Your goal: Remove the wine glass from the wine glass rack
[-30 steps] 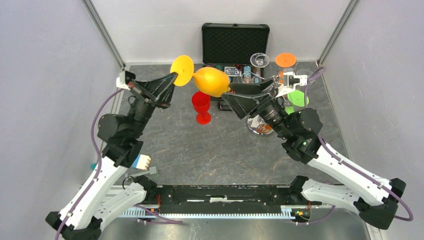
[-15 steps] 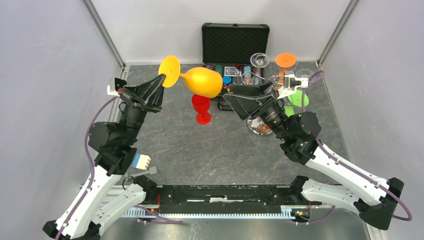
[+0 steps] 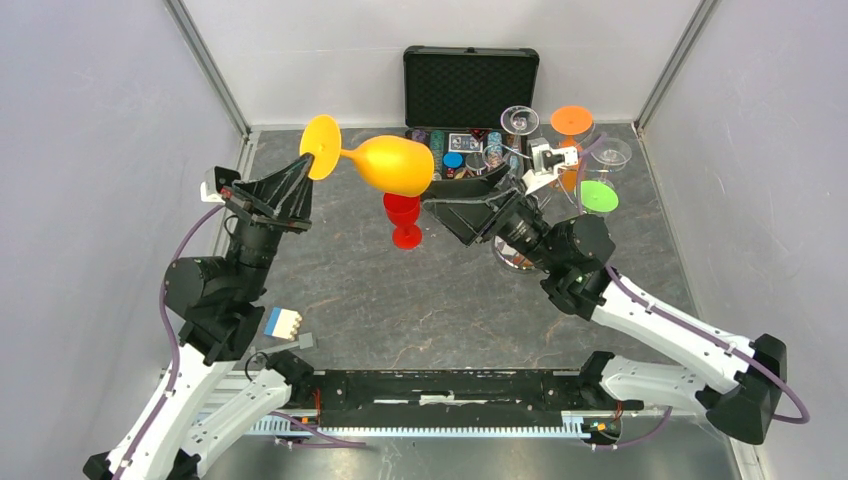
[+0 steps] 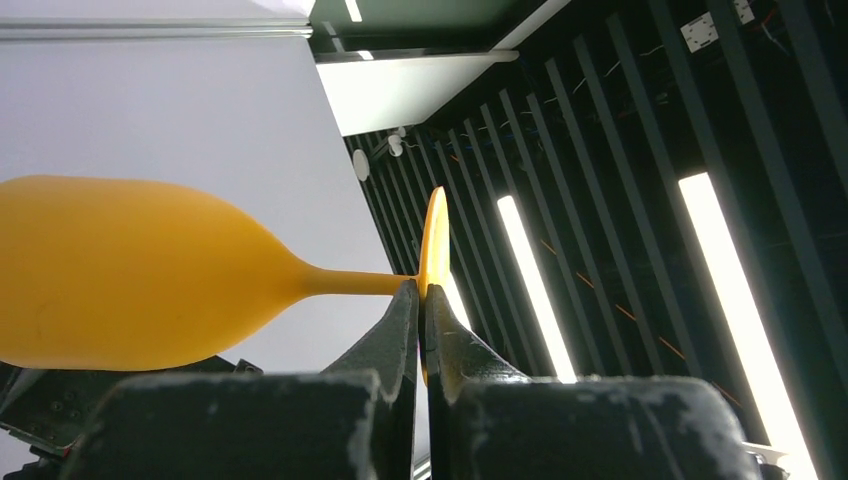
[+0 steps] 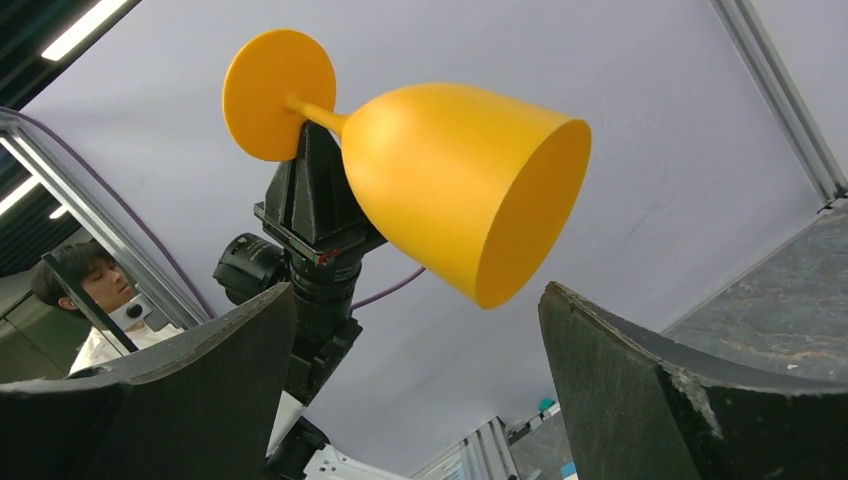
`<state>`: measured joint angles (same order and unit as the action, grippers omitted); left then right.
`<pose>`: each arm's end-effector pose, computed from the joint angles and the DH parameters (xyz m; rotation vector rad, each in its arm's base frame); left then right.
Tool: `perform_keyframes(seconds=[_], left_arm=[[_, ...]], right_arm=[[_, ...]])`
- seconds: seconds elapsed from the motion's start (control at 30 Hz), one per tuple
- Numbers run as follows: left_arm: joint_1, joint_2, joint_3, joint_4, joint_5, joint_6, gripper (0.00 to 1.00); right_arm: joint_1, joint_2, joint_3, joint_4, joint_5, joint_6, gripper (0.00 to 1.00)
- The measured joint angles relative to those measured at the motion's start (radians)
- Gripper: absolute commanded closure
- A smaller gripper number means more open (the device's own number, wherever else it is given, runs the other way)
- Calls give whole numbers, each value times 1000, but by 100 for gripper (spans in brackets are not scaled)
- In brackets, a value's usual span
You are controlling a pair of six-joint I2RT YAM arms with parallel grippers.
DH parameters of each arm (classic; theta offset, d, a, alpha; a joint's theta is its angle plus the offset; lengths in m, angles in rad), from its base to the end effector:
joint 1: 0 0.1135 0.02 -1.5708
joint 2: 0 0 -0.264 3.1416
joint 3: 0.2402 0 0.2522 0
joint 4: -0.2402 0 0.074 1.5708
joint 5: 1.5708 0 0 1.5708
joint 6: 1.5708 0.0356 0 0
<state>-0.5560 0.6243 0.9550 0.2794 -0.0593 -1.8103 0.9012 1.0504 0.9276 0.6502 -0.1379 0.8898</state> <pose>0.0927 -0.0551 0.4669 -0.7580 0.9298 -2.1146 0.1412 0.1862 0.4271 -0.1504 1.1943 1.6744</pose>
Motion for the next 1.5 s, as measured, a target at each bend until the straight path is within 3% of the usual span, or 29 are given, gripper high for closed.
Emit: perform_keyframes(seconds=[0.17, 0.57, 0.77, 0.87, 1.0, 1.1, 1.2, 1.33, 1.4, 1.5], left_arm=[[0, 4, 0, -42, 8, -17, 98], [-3, 2, 0, -51, 26, -97, 98], [-3, 4, -1, -43, 50, -114, 96], [-2, 13, -1, -29, 61, -119, 94], [-2, 27, -1, -12, 76, -120, 79], [0, 38, -2, -19, 77, -115, 67], [0, 37, -4, -24, 72, -84, 31], [0, -19, -45, -73, 47, 13, 6], [0, -79, -86, -104, 11, 98, 0], [-1, -181, -132, -191, -49, 227, 0]], right_arm=[[0, 43, 0, 86, -50, 5, 20], [-3, 71, -53, 436, -140, 27, 63], [-3, 72, -51, 467, -163, 18, 69], [-5, 88, -30, 471, -176, 13, 78], [-6, 110, -3, 472, -183, 4, 100], [-6, 114, 9, 471, -195, -4, 100], [-5, 113, 24, 446, -195, -35, 100], [-4, 108, 47, 338, -171, -113, 100], [-4, 103, 76, 235, -138, -172, 100], [-4, 101, 140, 52, -76, -277, 100]])
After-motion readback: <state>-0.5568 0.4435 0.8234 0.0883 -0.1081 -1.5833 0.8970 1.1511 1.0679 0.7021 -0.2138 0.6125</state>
